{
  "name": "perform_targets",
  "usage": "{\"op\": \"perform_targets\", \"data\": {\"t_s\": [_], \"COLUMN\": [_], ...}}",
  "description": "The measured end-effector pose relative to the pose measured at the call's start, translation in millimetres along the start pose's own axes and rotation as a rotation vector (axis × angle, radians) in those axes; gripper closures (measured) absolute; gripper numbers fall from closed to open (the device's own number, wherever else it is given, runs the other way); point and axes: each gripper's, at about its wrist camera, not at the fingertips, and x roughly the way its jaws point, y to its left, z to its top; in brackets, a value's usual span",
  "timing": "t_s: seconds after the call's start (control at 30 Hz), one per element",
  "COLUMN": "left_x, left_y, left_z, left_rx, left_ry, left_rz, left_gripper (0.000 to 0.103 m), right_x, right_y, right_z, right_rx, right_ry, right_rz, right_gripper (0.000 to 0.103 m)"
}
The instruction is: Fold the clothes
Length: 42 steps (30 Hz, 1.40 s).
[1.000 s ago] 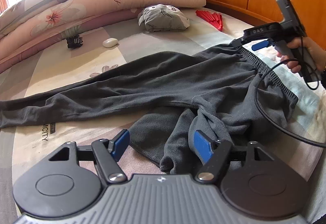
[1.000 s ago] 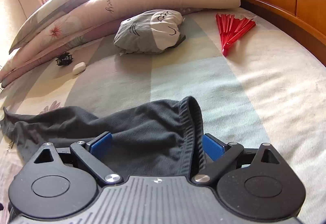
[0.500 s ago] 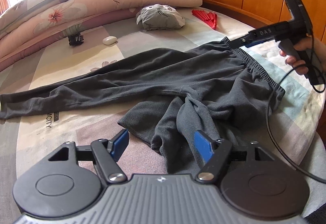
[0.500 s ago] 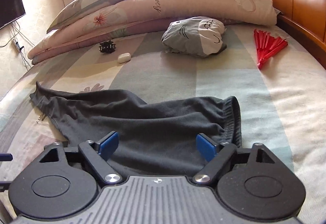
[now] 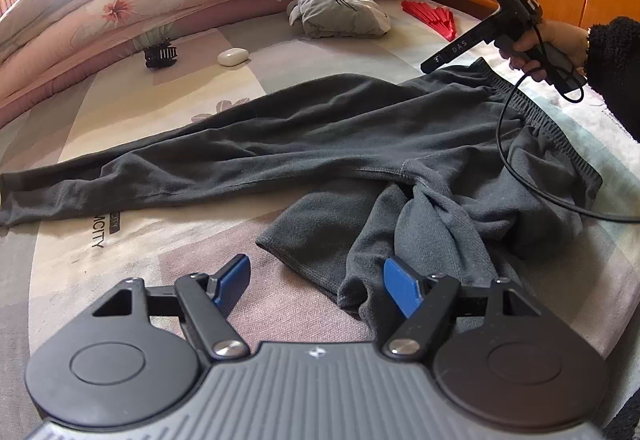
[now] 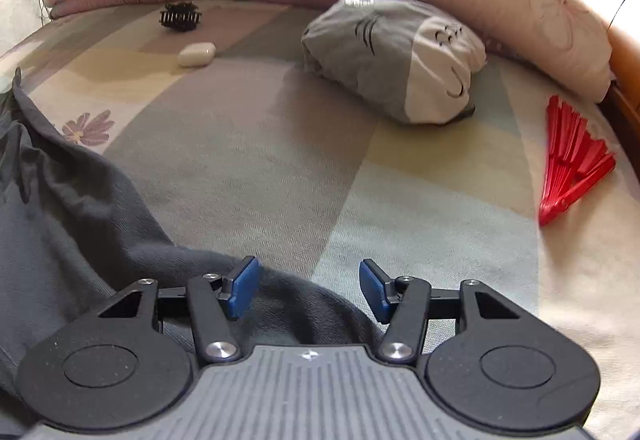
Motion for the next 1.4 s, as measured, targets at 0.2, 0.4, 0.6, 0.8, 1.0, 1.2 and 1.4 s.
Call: {"op": "perform_targets", "data": {"t_s": [0.2,0.4,0.6,0.8,1.0,1.2,1.4], "left_x": [13,21,15,13,16,16,3], "left_y": [0,-3,-1,4,9,20,24], "left_z": [5,7,4,2,-1,-8,-17], "left_rx": [0.005,0.011,0.003,-0.006,-0.026,-0.063,-0.077], "left_ry": [0.000,0.005,-0.002,-0.006,-0.002,0.010,0.004], "left_rz": [-0.027,-0.034,-0.034,-0.018,-0.018,-0.008,0.004], "left_gripper": [0.028,0.028,0.028,0.028,0.028,0.028,0.028], "right_x": [-1,-17,-5,-30,1,51,33], "right_y": [-3,-5,-12,17,75,94,76], "right_z": [-22,-16,-8,3,25,44,48], "right_rx": [-0.031,0.018,0.079,0.102,0.088,0.090,0.196], "right_ry": [0.021,-0.093,-0.030,-0.101,0.043,0.024,0.030], "right_rz": [0.038,-0.048,-0.086,-0.036,0.173,0.087,0.068], "right_gripper": [0.094,0.099,0.087,0.084,0.079,0.080,0.077]}}
